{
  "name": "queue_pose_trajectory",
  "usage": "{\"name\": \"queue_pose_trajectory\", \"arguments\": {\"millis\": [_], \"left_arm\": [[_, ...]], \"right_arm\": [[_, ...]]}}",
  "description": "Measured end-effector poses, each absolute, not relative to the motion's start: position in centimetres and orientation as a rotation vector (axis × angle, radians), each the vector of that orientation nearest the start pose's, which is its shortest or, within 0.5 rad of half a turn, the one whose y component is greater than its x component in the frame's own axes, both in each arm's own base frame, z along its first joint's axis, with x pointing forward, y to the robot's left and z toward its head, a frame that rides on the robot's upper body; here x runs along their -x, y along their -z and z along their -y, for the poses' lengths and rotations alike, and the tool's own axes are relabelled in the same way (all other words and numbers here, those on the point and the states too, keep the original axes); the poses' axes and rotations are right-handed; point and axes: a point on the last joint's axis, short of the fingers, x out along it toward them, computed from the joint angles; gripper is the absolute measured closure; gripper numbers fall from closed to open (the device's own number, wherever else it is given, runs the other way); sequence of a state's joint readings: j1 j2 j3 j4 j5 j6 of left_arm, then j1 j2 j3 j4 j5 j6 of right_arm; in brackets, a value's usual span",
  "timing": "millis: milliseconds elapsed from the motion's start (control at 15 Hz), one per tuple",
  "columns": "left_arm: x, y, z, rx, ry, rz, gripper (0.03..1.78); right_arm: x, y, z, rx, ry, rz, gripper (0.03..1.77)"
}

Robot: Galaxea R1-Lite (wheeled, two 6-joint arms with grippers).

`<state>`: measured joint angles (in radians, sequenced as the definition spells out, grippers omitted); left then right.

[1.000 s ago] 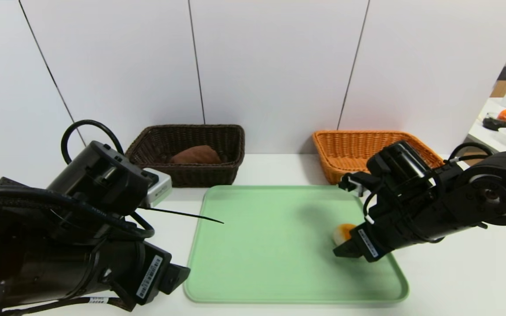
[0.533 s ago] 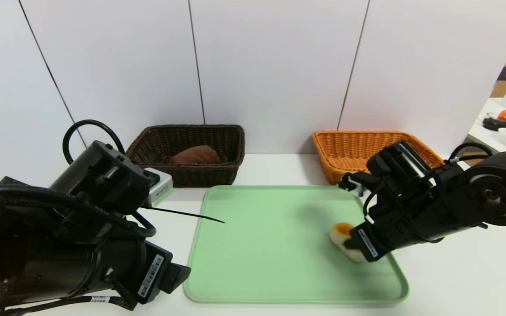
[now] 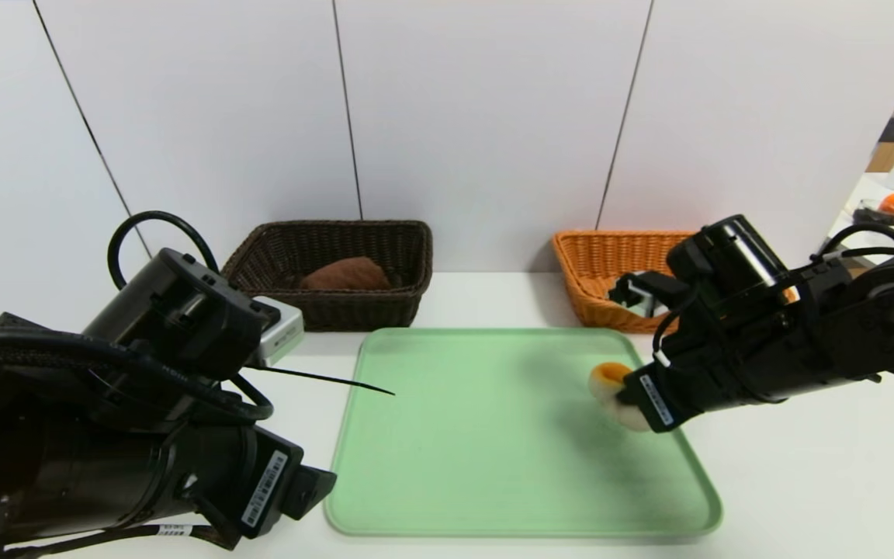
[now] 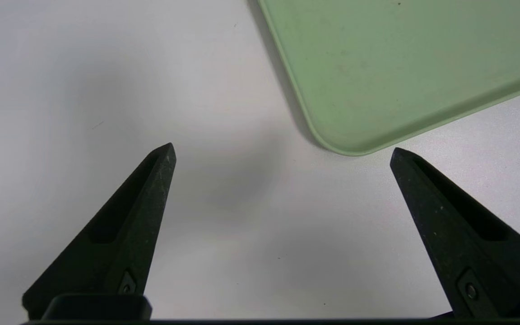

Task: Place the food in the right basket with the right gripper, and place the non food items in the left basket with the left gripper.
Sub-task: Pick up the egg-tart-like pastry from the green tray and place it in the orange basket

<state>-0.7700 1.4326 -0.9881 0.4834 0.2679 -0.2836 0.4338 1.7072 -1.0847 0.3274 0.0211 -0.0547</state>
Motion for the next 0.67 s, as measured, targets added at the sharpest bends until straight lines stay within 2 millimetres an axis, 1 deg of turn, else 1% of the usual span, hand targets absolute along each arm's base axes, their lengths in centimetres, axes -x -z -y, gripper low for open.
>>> {"name": "queue_pose_trajectory", "arguments": {"millis": [67, 267, 467, 533, 667], "left_arm": [[-15.5, -20.9, 14.2, -0.201, 0.344, -0.864, 0.12], [-15.4, -21.0, 14.1, -0.197, 0.344, -0.861, 0.12], [-15.3, -21.0, 14.0, -0.197, 0.344, -0.86, 0.12], [-15.3, -21.0, 14.0, -0.197, 0.344, -0.859, 0.12], [-15.3, -21.1, 14.0, -0.195, 0.346, -0.856, 0.12]], "right_arm": [[-26.0, -18.2, -11.9, 0.235, -0.439, -0.894, 1.74], [-26.2, -21.9, -11.1, 0.193, -0.42, -0.757, 1.74], [-26.2, -25.1, -10.1, 0.161, -0.382, -0.63, 1.74], [-26.5, -25.8, -9.7, 0.153, -0.354, -0.592, 1.74], [-27.8, -26.8, -8.6, 0.129, -0.297, -0.514, 1.74]]}}
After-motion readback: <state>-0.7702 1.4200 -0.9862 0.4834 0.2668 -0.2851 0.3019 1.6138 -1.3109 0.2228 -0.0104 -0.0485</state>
